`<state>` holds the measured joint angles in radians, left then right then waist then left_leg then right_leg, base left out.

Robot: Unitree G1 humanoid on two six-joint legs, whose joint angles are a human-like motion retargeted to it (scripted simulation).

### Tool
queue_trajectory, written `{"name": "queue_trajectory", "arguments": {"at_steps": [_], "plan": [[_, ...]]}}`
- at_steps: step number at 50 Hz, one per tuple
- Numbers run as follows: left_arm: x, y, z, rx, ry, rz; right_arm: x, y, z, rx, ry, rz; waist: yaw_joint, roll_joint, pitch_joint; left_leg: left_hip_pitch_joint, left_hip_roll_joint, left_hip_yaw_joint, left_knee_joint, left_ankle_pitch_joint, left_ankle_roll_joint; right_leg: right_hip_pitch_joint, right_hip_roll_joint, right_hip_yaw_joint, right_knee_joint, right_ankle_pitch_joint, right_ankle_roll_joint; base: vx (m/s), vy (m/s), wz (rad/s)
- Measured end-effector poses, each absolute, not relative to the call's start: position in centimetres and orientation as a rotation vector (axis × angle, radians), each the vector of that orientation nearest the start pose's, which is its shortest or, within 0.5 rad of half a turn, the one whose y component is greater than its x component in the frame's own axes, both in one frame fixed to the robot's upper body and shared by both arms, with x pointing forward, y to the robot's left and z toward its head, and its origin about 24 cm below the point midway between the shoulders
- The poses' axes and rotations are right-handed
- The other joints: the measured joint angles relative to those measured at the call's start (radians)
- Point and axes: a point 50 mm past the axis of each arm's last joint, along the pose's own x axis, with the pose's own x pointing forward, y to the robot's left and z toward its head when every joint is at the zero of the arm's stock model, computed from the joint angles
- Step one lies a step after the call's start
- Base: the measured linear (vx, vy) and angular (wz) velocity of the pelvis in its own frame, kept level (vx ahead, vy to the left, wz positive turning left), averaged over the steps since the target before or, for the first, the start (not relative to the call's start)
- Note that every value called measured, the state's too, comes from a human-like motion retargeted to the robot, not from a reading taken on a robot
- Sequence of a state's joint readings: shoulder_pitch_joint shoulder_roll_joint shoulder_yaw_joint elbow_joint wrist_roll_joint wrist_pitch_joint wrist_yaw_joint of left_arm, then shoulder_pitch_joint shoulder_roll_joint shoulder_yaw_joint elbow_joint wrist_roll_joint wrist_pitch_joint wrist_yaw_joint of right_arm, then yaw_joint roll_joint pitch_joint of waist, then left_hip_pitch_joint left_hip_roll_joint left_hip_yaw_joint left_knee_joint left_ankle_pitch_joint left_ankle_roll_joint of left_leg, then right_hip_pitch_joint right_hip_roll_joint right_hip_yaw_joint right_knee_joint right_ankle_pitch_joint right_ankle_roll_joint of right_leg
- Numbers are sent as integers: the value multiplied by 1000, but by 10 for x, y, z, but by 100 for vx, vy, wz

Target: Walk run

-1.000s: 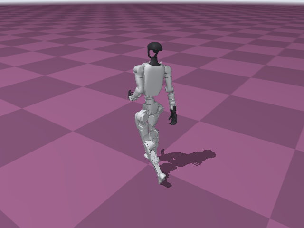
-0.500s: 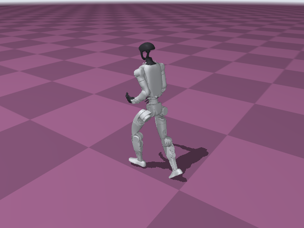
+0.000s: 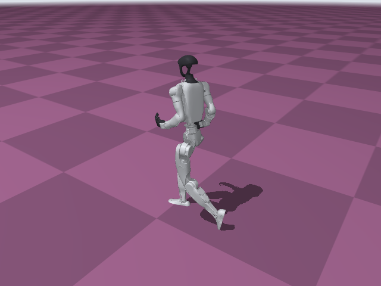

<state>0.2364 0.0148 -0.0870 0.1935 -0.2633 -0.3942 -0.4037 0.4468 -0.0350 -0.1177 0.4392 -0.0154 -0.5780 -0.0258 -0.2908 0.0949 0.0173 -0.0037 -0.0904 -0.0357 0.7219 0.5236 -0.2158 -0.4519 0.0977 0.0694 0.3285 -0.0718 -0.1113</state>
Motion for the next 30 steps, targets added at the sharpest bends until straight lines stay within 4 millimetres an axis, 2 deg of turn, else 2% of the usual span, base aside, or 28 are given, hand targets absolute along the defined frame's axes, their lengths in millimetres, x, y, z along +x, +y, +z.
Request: {"name": "queue_trajectory", "arguments": {"at_steps": [2,5,7,12,13,15,17,18,20,21,22,23,25,26,28,30], "plan": [[186,128,-15,-258,2,-345,134,-201,-65,-52,213,-225,-4,-16,-11,-119,-44,-66,162,-88,17,28,-128,-179,73,-37,16,145,-50,44],[178,126,-23,-291,42,-319,178,-178,-39,52,47,-108,63,-68,-50,-278,26,134,231,-293,184,160,-104,-134,28,-80,-7,128,-41,-70],[167,131,-29,-286,64,-299,200,-176,-16,75,-73,-65,101,-72,-51,-377,25,133,167,-415,255,247,-73,-133,-32,-7,2,139,-42,-68],[150,145,-44,-255,152,-276,234,-180,26,-130,-225,34,201,-118,-65,-498,24,252,-343,-545,327,449,-17,-104,-172,307,69,145,-39,-64],[149,149,-46,-235,165,-268,237,-181,29,-193,-222,36,215,-120,-65,-491,13,288,-463,-593,332,494,0,-102,-194,372,82,148,-34,-57],[150,154,-48,-189,179,-251,242,-187,27,-333,-177,8,252,-129,-65,-482,-30,280,-641,-659,277,580,-4,-159,-212,492,118,126,-29,-52],[153,155,-48,-155,182,-244,241,-196,12,-432,-77,-48,246,-136,-70,-473,-28,286,-678,-654,264,624,19,-135,-150,583,175,156,-31,-10],[154,154,-48,-147,184,-239,238,-199,0,-463,-4,-70,259,-148,-65,-462,-36,292,-646,-600,286,624,19,-101,-39,592,217,177,-35,-13],[155,154,-50,-150,194,-224,223,-199,-36,-490,181,-80,218,-194,-89,-460,-105,317,-515,-509,429,595,0,-104,208,595,329,169,-37,52],[156,152,-51,-166,194,-216,211,-196,-61,-498,310,-58,176,-218,-102,-472,-190,143,-431,-552,425,570,4,-119,304,595,354,178,-40,87],[159,153,-53,-185,192,-202,196,-191,-86,-501,454,-31,153,-223,-109,-483,-212,50,-352,-593,416,550,17,-115,369,595,370,169,-42,-11],[164,157,-53,-213,183,-180,175,-187,-112,-501,627,-4,168,-191,-105,-491,-108,117,-284,-625,398,539,52,-76,375,595,371,128,-30,-72],[173,142,-56,-259,189,-187,117,-194,-153,-495,1001,1,174,-94,-111,-403,17,169,-290,-664,399,472,101,-95,370,521,321,98,-7,-16],[179,137,-55,-272,178,-171,87,-196,-166,-484,1141,44,150,-68,-108,-351,24,143,-324,-662,393,425,92,-130,378,452,290,110,-13,80],[189,130,-55,-303,169,-147,22,-200,-178,-420,1416,146,118,-40,-102,-260,22,111,-396,-631,377,337,52,-169,365,334,246,140,-31,86],[199,122,-53,-334,168,-151,-46,-203,-175,-318,1685,216,86,-25,-100,-185,33,120,-473,-556,342,257,-9,-197,297,255,234,97,-19,100]]}}
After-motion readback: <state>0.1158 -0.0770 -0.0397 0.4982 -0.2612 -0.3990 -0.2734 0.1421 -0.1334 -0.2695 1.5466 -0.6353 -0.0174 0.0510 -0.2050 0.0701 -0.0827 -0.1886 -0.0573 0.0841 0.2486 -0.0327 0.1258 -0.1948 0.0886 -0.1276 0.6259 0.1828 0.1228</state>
